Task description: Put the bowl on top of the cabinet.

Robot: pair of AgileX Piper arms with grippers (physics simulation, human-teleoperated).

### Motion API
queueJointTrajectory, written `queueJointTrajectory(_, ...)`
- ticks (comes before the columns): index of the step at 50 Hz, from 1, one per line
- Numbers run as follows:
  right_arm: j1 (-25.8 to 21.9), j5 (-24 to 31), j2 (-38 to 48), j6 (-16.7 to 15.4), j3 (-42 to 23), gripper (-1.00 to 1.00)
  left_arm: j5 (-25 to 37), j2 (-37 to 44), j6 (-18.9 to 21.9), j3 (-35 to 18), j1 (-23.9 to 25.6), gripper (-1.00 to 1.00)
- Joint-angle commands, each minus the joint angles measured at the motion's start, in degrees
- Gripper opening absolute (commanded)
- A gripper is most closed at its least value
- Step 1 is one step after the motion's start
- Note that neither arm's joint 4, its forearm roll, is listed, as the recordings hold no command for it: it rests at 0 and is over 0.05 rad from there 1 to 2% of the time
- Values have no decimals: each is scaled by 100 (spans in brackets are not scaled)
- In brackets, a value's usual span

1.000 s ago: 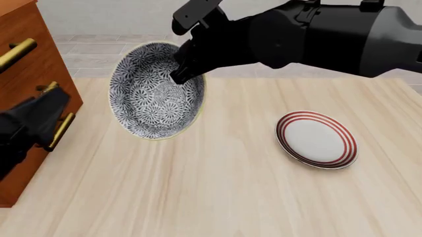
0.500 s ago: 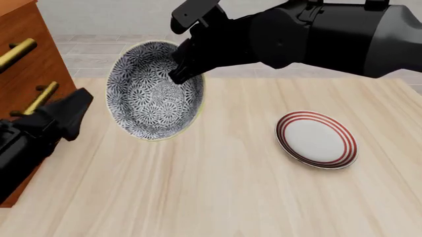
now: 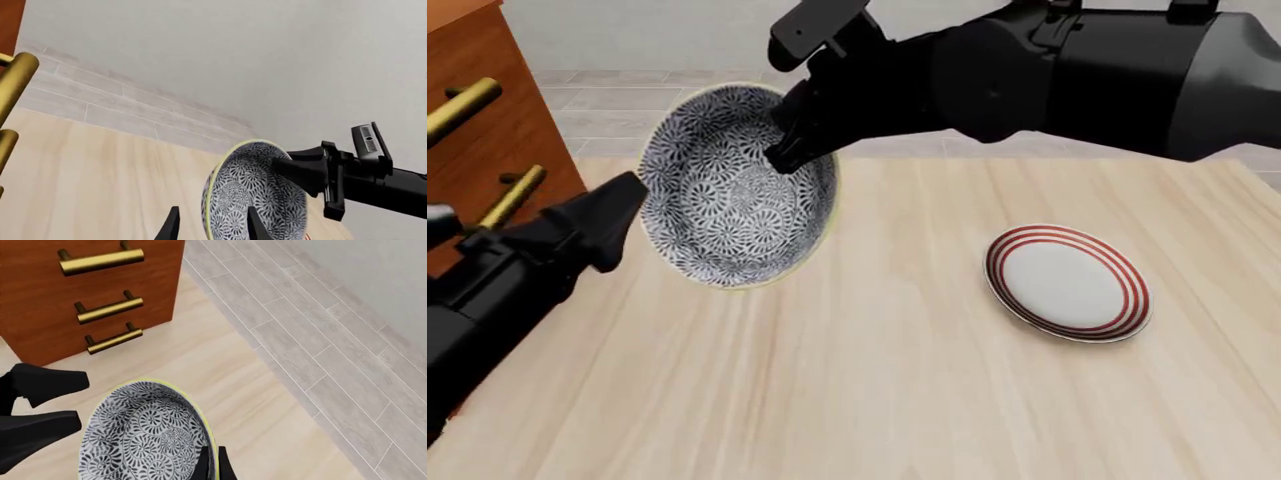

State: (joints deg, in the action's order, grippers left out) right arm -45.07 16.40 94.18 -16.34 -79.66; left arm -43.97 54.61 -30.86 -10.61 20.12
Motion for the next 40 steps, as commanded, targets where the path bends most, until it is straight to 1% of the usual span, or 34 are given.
queueJointTrajectory(1, -40, -31, -37, 70, -12, -100, -287, 363, 8, -62, 22, 100)
queueJointTrajectory(14, -88, -48, -53, 63, -3, -100, -629, 823, -77, -123, 30, 100)
queueJointTrajectory(24, -83, -59, -59, 68, 9, -100, -856, 1192, -68, -201, 110, 100)
queueJointTrajectory(40, -85, -41, -80, 41, 1, -100, -1191, 1635, -97, -182, 184, 100)
